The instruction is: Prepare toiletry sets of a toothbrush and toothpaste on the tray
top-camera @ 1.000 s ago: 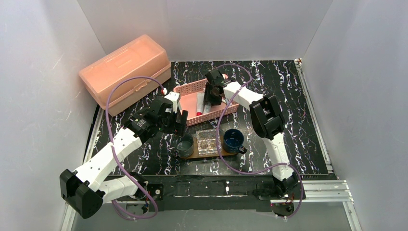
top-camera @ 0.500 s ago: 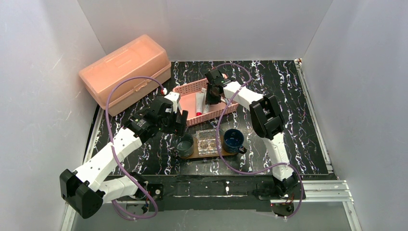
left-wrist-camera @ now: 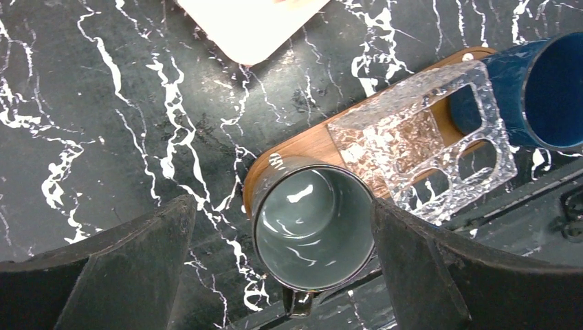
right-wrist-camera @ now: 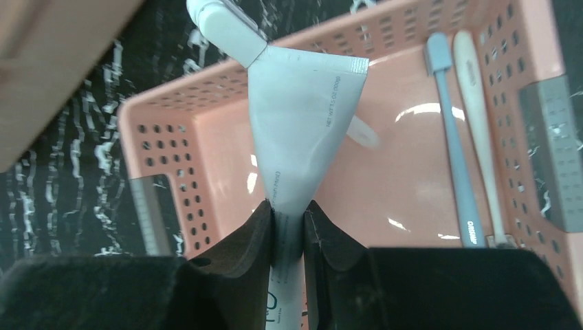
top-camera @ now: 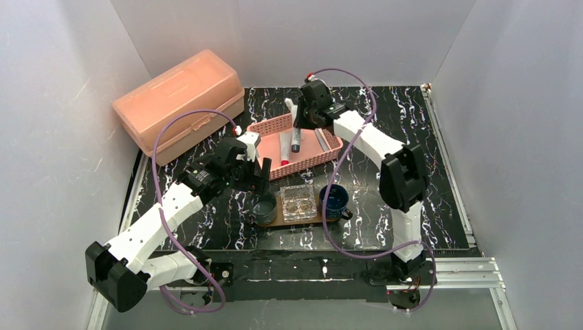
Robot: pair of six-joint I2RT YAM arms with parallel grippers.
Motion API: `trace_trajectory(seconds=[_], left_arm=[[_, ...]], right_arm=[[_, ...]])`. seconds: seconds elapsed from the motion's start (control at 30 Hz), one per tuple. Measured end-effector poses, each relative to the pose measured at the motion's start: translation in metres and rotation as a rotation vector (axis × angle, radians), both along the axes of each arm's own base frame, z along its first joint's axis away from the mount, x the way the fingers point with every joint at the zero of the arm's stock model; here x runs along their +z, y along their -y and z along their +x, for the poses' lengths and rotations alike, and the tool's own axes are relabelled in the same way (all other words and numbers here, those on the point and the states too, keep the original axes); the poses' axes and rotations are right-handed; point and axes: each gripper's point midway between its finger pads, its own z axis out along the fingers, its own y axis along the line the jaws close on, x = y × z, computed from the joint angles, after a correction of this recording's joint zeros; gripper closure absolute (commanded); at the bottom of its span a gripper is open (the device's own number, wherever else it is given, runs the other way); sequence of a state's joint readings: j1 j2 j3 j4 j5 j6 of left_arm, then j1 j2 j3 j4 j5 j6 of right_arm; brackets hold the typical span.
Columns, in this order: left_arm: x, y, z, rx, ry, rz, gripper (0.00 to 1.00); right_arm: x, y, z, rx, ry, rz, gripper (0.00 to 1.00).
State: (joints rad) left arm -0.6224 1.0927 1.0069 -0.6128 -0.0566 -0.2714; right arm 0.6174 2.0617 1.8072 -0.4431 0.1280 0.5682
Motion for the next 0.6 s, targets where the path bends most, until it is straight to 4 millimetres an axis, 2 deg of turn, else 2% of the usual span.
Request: trace_trajectory(seconds=[0.1, 0.17, 0.23, 0.33, 0.47, 0.6], left_arm=[[0.001, 0.007, -0.003, -0.025, -0.012, -0.031, 0.02], [0.002, 0.011, -0.006, -0.040, -0.026, -0.052, 0.02], [0.004, 0.015, -0.008, -0.055, -0.037, -0.072, 0.02], [0.011, 0.024, -0.009, -0.074, -0.051, -0.110, 0.02], [0.019, 0.036, -0.009, -0.097, -0.070, -0.157, 0.02], [0.022, 0.044, -0.010, -0.108, -0.093, -0.187, 0.02]], right_arm=[[0.035, 0.003, -0.001, 0.009, 0.080, 0.036, 0.76], [0.050, 0.005, -0.003, 0.012, 0.122, 0.053, 0.76], [0.056, 0.008, -0.005, 0.014, 0.149, 0.062, 0.76], [0.053, 0.010, -0.008, 0.021, 0.161, 0.055, 0.76], [0.039, 0.012, -0.012, 0.030, 0.144, 0.033, 0.75], [0.037, 0.013, -0.013, 0.040, 0.147, 0.022, 0.74]])
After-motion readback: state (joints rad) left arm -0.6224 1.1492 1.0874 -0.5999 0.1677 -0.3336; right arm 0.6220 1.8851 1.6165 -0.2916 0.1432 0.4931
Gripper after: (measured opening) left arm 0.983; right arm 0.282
